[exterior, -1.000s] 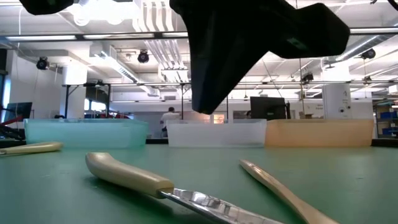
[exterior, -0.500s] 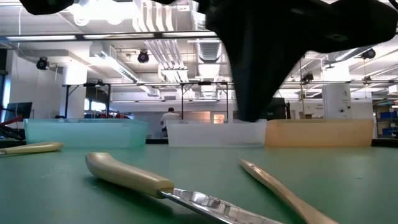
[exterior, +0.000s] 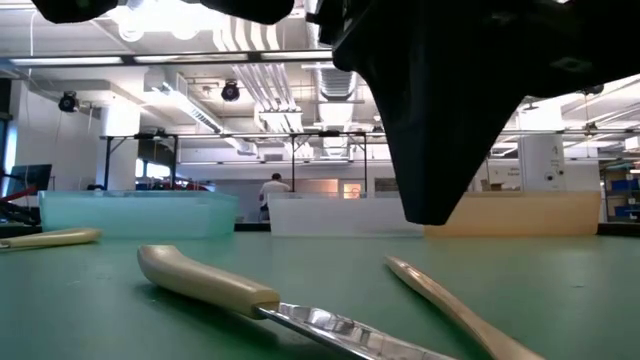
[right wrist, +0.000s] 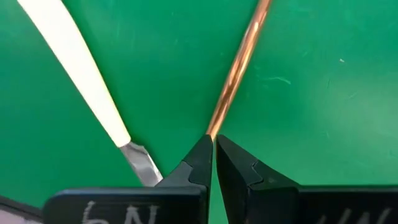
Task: Sort silverware by color (type)
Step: Put the gold knife into the blue bin
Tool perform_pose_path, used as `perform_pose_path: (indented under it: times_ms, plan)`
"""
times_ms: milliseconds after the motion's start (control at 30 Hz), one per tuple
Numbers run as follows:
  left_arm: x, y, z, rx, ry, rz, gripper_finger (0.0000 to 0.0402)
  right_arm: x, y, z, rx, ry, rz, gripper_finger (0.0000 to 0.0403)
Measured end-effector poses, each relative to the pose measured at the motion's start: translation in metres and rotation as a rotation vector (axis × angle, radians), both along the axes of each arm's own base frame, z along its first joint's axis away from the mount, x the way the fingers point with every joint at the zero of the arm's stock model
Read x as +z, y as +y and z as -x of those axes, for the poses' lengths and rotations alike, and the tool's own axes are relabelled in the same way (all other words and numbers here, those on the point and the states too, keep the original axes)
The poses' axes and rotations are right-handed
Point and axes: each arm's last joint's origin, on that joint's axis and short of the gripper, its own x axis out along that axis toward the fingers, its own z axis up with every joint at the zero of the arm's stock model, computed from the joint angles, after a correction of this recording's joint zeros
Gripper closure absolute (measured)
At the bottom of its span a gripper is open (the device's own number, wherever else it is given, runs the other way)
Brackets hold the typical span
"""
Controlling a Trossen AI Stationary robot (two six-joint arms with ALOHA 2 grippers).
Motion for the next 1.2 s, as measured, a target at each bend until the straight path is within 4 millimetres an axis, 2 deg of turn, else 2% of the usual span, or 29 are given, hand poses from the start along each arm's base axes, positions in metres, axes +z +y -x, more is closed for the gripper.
perform_pose_path:
  times_ms: [300,767,867,1067,1200]
  plan:
    - [0.000,0.000,0.000,0.000,0.000,0.000,0.0304,0.000,-0.020,-0.009,-0.125,0.030,-0.027,0.0390]
    - [0.000,0.000,0.000,0.000,-0.002,0.001,0.0304,0.001,-0.017,-0.011,-0.188,0.004,-0.065,0.0382]
    - [0.000,0.000,0.000,0.000,-0.002,0.001,0.0304,0.001,-0.016,-0.013,-0.176,-0.010,-0.074,0.0346]
    - [0.000,0.000,0.000,0.000,-0.002,0.002,0.0304,-0.003,-0.017,-0.010,-0.174,0.027,-0.070,0.0228]
    - [0.000,0.000,0.000,0.000,-0.002,0.001,0.0304,-0.003,-0.017,-0.010,-0.148,0.027,-0.066,0.0180]
